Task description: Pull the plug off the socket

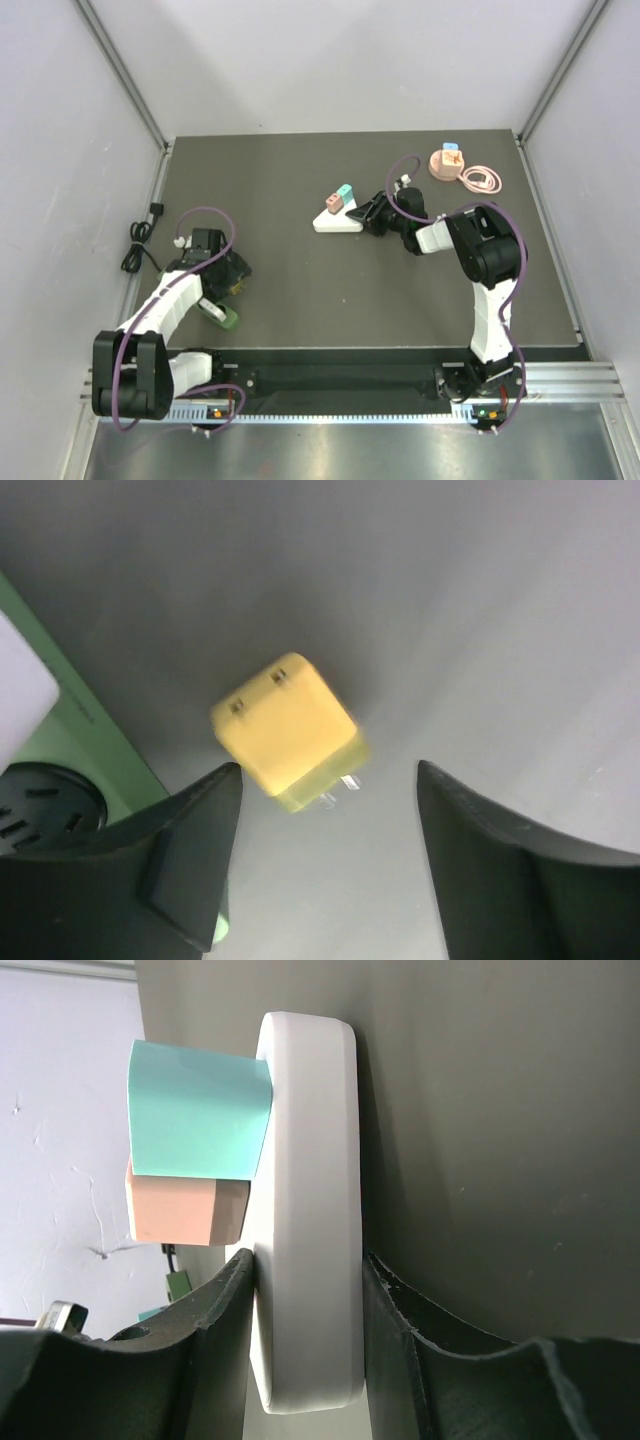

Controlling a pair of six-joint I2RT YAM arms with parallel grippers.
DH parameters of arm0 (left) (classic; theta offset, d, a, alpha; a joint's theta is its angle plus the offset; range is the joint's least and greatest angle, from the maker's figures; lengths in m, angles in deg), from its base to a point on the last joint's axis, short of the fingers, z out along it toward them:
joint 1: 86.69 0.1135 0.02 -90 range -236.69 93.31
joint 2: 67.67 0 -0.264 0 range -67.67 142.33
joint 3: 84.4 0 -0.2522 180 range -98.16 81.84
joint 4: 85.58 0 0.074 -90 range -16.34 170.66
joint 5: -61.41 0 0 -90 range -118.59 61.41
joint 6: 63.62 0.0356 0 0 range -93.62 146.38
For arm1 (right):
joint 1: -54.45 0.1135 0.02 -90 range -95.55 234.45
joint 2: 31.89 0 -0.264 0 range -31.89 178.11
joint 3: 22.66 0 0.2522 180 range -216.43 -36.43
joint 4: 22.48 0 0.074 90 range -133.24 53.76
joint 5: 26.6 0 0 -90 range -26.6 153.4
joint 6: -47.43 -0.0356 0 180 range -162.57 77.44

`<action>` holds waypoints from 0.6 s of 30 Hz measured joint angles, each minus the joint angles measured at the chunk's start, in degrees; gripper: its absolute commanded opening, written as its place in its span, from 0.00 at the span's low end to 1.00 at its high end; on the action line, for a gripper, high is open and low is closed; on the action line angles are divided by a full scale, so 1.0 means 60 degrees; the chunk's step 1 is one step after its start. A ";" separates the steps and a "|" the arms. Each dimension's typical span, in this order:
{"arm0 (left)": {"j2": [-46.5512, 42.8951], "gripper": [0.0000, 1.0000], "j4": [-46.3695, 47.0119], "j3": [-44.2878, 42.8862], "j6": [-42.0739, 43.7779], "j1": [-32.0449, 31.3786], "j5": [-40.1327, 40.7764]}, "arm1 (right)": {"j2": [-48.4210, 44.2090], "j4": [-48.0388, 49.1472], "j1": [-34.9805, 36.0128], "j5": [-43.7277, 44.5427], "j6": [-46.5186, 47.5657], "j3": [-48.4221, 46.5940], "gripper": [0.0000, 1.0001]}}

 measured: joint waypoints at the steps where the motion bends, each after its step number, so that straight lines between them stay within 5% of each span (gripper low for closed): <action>1: -0.0004 0.87 -0.0047 -0.0033 0.0022 0.0000 0.0047 | 0.0000 0.0000 0.0000 0.0000 0.0000 0.0000 0.00; 9: -0.0382 0.89 -0.0510 -0.1031 0.0328 0.0000 -0.0058 | 0.0047 0.0069 0.0000 -0.0047 0.0000 0.0000 0.00; 18: -0.0663 0.86 0.0379 -0.2022 0.1239 -0.0328 -0.1672 | 0.0109 0.0178 0.0000 -0.0138 -0.0011 0.0000 0.00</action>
